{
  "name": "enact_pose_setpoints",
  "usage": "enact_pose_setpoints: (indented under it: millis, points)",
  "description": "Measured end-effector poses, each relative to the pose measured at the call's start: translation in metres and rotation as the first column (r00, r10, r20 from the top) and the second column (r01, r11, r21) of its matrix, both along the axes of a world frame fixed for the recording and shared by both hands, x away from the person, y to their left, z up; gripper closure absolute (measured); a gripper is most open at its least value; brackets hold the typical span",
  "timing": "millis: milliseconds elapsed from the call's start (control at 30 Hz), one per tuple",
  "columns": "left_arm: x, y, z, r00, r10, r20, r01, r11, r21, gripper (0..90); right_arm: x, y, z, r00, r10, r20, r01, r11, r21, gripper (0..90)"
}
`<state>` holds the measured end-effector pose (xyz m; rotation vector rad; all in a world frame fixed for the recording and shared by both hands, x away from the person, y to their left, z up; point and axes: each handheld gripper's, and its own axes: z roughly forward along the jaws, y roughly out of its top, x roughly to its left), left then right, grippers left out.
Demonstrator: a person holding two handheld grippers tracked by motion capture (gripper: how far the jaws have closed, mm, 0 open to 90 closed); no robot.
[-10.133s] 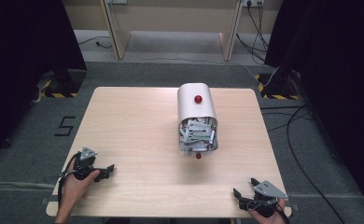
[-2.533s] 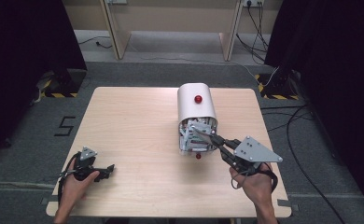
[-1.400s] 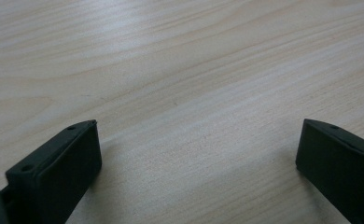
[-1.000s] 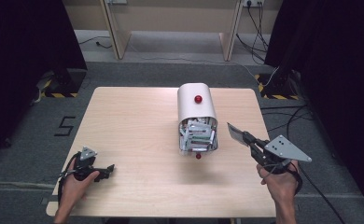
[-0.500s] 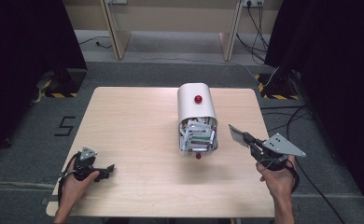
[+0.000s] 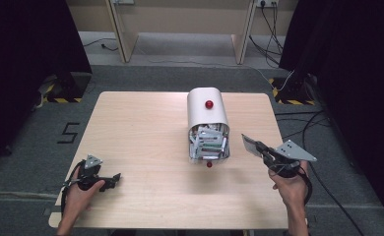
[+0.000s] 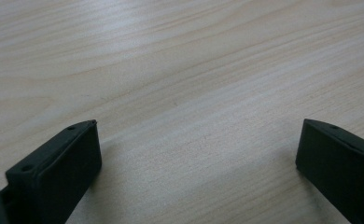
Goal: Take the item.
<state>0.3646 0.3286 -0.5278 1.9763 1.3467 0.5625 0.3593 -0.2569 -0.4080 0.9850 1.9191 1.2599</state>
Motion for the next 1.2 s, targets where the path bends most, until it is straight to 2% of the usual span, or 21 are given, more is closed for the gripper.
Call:
enact_pose_setpoints:
  millis: [133,567,800,900,1100,1200]
  points:
    - [0.000,0.000,0.000,1.0000,0.000,0.000,0.000,1.0000,0.000,0.0,0.006,0.000,-0.010,0.9994,-0.005,-0.034,0.005,1.000,-0.006,89.7]
    - [0.000,0.000,0.000,1.0000,0.000,0.000,0.000,1.0000,0.000,0.0,0.015,-0.001,-0.027,0.9957,-0.011,-0.092,0.010,1.000,-0.016,89.6]
    - [0.000,0.000,0.000,1.0000,0.000,0.000,0.000,1.0000,0.000,0.0,0.022,0.000,-0.040,0.9908,-0.008,-0.135,0.004,1.000,-0.027,89.6]
    - [0.000,0.000,0.000,1.0000,0.000,0.000,0.000,1.0000,0.000,0.0,0.025,0.000,-0.047,0.9869,-0.015,-0.160,0.010,0.999,-0.030,89.4]
    - [0.000,0.000,0.000,1.0000,0.000,0.000,0.000,1.0000,0.000,0.0,0.029,-0.004,-0.056,0.9833,-0.031,-0.179,0.027,0.999,-0.028,89.1]
    - [0.000,0.000,0.000,1.0000,0.000,0.000,0.000,1.0000,0.000,0.0,0.032,-0.008,-0.058,0.9816,-0.057,-0.182,0.051,0.998,-0.038,88.6]
